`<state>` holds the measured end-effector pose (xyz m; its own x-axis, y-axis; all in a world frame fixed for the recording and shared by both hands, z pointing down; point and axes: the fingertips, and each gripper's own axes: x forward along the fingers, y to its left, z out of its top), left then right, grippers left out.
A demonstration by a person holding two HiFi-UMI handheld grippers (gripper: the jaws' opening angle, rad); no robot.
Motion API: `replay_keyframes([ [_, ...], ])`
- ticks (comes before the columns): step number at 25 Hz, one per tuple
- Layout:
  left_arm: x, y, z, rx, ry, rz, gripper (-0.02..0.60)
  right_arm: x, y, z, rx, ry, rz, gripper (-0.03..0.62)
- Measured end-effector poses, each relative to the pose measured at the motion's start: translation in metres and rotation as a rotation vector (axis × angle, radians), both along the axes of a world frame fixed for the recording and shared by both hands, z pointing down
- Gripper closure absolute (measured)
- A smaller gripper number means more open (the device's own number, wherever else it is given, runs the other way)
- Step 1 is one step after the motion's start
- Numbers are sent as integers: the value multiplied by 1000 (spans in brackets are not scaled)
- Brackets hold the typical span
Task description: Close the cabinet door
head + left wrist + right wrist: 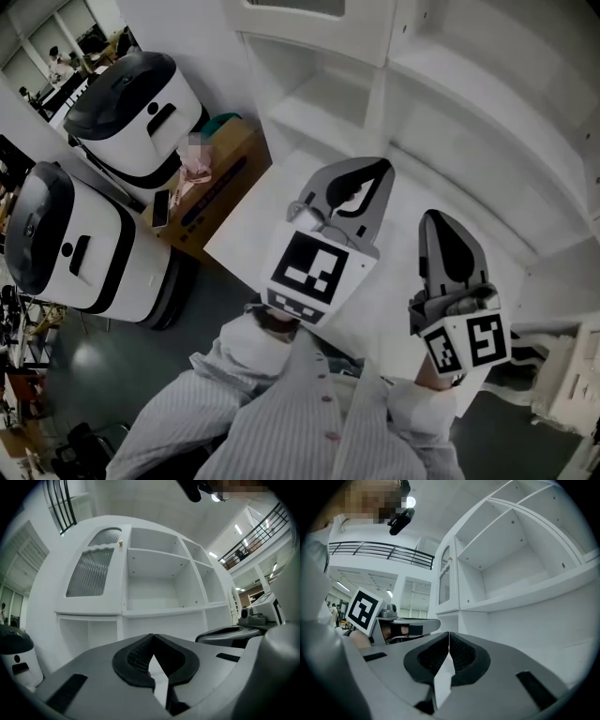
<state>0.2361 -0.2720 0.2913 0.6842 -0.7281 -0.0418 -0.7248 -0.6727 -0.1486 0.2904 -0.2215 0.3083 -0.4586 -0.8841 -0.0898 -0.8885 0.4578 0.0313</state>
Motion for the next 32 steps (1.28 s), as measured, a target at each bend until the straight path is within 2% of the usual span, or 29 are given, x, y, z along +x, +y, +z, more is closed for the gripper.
replay_keyframes([
  [11,4,21,40,-58,-13,46,571,-2,0,21,-45,18,-4,580],
  [19,12,25,40,-53,-20,82,571,-5,-4,20,-44,21,-5,580],
  [32,8,20,39,-55,-13,76,571,-11,-7,20,-44,45,-26,580],
])
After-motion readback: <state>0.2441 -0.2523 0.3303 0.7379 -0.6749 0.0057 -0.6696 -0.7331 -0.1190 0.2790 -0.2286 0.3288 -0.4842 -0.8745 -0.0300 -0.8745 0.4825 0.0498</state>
